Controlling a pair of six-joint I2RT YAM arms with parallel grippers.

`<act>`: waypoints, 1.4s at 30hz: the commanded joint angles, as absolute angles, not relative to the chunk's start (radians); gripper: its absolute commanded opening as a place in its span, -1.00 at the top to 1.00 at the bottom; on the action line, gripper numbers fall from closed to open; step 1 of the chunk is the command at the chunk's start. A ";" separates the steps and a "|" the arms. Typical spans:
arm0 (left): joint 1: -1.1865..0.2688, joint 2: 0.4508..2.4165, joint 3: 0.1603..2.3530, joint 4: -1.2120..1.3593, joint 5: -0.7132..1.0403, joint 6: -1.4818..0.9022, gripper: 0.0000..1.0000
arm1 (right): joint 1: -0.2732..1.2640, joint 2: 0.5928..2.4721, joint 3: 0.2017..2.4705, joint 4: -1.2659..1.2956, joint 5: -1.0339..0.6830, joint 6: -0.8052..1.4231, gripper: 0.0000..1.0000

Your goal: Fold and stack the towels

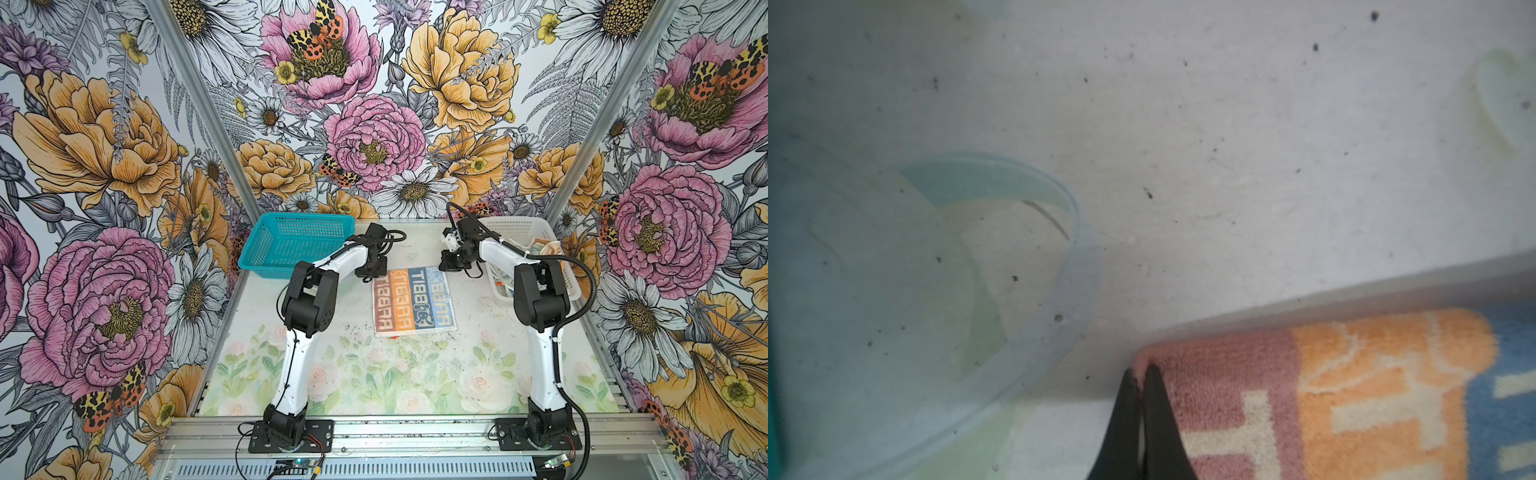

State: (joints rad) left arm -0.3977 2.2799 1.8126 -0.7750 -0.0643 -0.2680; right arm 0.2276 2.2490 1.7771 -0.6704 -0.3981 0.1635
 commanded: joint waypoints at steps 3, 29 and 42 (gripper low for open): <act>-0.383 2.192 1.815 -0.776 -0.093 -0.233 1.00 | 0.222 2.145 1.755 -0.667 -0.431 0.181 1.00; -0.478 1.686 1.140 -0.478 -0.062 -0.446 1.00 | 0.236 1.826 1.240 -0.574 -0.434 0.289 1.00; -0.535 1.600 0.989 -0.424 -0.071 -0.516 1.00 | 0.247 1.719 1.119 -0.530 -0.428 0.334 1.00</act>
State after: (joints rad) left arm -0.5343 1.6489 1.0035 -0.4492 -0.0444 -0.4904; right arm 0.2497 1.7729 1.1297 -0.5545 -0.4610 0.3183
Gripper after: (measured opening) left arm 0.050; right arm 0.048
